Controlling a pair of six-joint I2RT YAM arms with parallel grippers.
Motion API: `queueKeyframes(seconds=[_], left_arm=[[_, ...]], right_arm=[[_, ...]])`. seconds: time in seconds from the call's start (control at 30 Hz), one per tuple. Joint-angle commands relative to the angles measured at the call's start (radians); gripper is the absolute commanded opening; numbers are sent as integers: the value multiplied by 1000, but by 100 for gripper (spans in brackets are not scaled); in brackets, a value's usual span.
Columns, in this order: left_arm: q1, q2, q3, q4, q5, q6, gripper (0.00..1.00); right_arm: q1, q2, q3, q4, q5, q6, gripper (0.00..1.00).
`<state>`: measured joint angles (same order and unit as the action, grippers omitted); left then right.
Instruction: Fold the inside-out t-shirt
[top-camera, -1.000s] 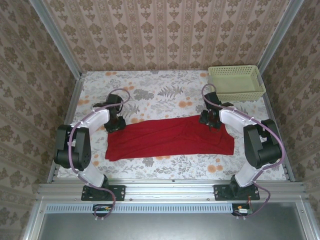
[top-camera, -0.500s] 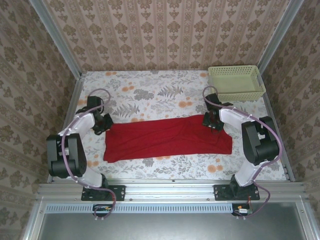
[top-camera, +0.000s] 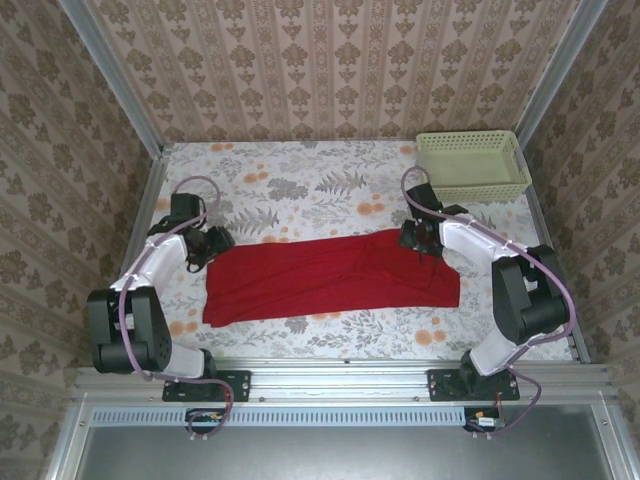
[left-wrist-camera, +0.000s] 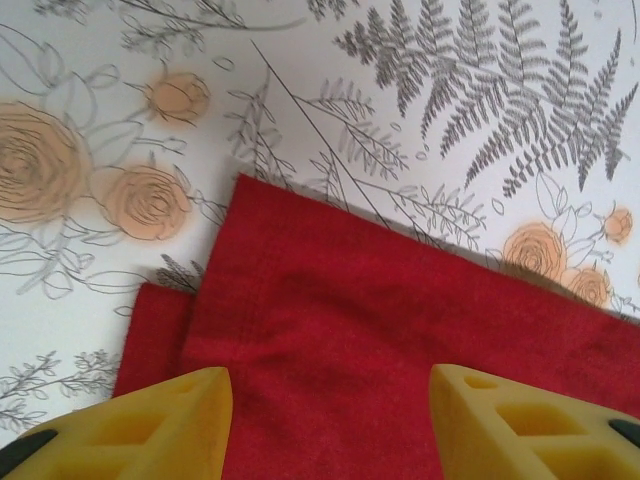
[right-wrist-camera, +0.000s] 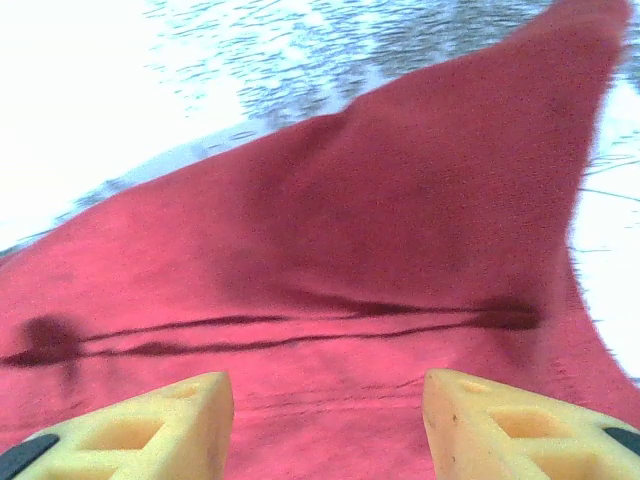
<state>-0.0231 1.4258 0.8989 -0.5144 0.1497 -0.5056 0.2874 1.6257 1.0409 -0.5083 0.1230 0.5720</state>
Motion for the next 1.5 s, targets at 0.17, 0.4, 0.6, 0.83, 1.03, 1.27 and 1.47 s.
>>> queueKeyframes(seconds=[0.17, 0.4, 0.6, 0.83, 1.03, 1.27, 1.47], left_arm=[[60, 126, -19, 56, 25, -56, 50], [175, 187, -59, 143, 122, -93, 47], [40, -16, -15, 27, -111, -68, 53], [-55, 77, -8, 188, 76, -87, 53], [-9, 237, -8, 266, 144, -136, 48], [160, 256, -136, 337, 153, -181, 38], [218, 209, -178, 365, 179, -186, 42]], right_arm=[[-23, 68, 4, 15, -58, 62, 57], [-118, 82, -18, 18, -60, 33, 60], [-127, -14, -18, -10, -70, -60, 69], [-128, 60, 90, 7, -94, -74, 68], [-133, 208, 194, 13, -120, -26, 63], [-207, 296, 172, 2, -61, 45, 57], [-243, 299, 151, 41, -94, 25, 54]])
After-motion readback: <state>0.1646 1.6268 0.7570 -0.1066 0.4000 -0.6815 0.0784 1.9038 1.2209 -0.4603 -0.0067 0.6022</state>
